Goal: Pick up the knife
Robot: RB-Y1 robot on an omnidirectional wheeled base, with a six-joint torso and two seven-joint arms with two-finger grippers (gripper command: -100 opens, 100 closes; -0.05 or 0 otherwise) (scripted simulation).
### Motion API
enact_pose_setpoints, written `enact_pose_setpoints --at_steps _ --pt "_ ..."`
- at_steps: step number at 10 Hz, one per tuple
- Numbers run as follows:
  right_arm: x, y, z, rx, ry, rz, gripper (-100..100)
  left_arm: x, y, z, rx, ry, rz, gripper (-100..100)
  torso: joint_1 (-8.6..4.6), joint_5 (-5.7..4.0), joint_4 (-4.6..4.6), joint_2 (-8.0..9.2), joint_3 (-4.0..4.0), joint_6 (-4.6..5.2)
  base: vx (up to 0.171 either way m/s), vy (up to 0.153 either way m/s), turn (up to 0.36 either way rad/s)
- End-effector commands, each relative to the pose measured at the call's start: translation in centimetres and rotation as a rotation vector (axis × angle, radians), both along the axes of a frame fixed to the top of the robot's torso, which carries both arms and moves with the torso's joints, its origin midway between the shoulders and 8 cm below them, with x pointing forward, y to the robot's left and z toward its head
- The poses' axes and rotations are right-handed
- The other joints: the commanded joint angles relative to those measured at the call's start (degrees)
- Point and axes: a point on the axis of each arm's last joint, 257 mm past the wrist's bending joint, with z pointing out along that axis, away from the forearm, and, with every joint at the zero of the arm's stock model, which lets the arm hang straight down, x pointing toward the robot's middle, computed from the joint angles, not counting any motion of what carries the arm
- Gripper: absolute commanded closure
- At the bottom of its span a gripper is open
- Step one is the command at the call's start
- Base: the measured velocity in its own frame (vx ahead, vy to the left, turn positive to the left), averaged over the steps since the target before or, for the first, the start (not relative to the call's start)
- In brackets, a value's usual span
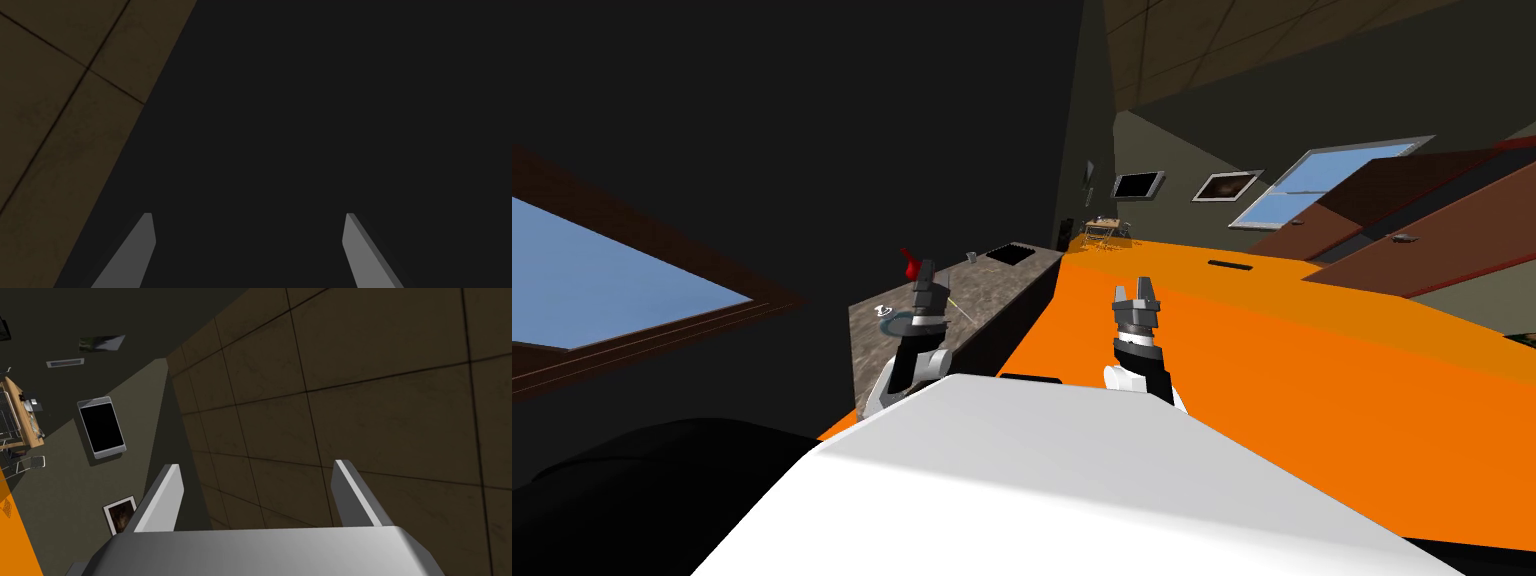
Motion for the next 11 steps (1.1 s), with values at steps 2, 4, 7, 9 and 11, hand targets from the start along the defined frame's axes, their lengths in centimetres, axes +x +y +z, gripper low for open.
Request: enact_pose_setpoints --at_steps 2,4,7,9,11 --pt "0.0 0.0 0.0 0.0 0.0 0.0 0 0.8 1.4 -1.1 -0.003 0.066 0.012 -100 -0.02 0.0 0.0 -0.02 -0.01 0.0 0.024 -0.027 0.039" --pt "0.0 0.0 0.0 0.0 0.0 0.0 0 1.3 2.5 -1.8 -0.008 0.112 0.022 -100 0.01 0.0 0.0 -0.01 -0.01 0.0 0.024 -0.018 0.028" --pt "0.0 0.0 0.0 0.0 0.0 0.0 0 1.8 4.6 -2.9 -0.02 0.19 0.043 -100 0.0 0.0 0.0 0.0 0.0 0.01 0.021 -0.023 0.026" --pt "0.0 0.0 0.0 0.0 0.0 0.0 0 2.1 5.9 -3.9 -0.032 0.244 0.058 -100 0.0 0.0 0.0 0.01 0.0 0.01 0.024 -0.021 0.016" --pt "0.0 0.0 0.0 0.0 0.0 0.0 0 2.3 7.1 -4.6 -0.043 0.289 0.07 -100 0.02 0.01 -0.01 -0.02 -0.01 0.01 0.026 -0.018 0.015"
